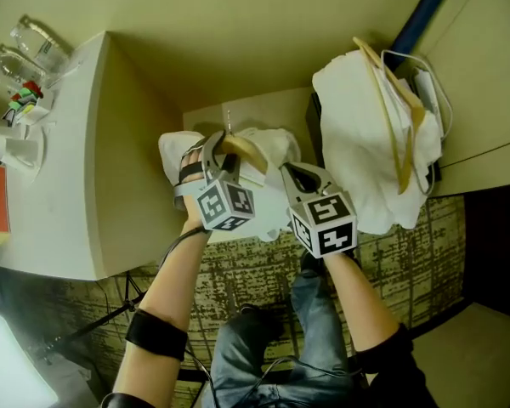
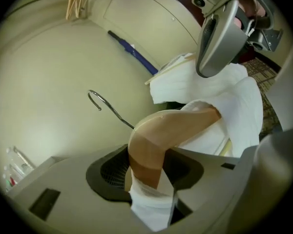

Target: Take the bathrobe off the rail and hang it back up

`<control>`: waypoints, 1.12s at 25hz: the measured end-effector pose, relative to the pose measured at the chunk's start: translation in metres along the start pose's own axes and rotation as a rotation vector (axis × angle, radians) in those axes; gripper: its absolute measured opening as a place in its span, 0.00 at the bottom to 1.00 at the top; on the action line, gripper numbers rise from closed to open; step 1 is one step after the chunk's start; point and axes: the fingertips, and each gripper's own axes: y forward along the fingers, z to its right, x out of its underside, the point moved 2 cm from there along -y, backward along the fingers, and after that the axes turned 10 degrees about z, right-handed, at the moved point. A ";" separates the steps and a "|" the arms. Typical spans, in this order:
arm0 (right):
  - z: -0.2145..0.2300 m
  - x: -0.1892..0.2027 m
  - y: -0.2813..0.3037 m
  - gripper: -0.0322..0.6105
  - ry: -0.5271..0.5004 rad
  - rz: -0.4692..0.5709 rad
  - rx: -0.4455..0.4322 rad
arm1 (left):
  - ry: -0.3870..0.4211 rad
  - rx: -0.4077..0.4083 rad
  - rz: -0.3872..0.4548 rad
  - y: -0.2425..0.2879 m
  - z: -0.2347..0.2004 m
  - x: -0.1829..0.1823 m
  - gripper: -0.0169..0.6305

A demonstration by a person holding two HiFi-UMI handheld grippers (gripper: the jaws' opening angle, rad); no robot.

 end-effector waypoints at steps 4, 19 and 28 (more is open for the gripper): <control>0.022 0.028 0.024 0.08 -0.032 0.008 0.041 | -0.007 0.074 -0.013 0.042 0.034 0.022 0.34; 0.080 0.119 0.068 0.08 -0.040 -0.023 0.090 | 0.065 0.315 -0.041 0.170 0.139 0.079 0.36; 0.095 0.114 0.067 0.08 -0.006 -0.024 0.106 | 0.037 0.326 -0.013 0.157 0.123 0.066 0.52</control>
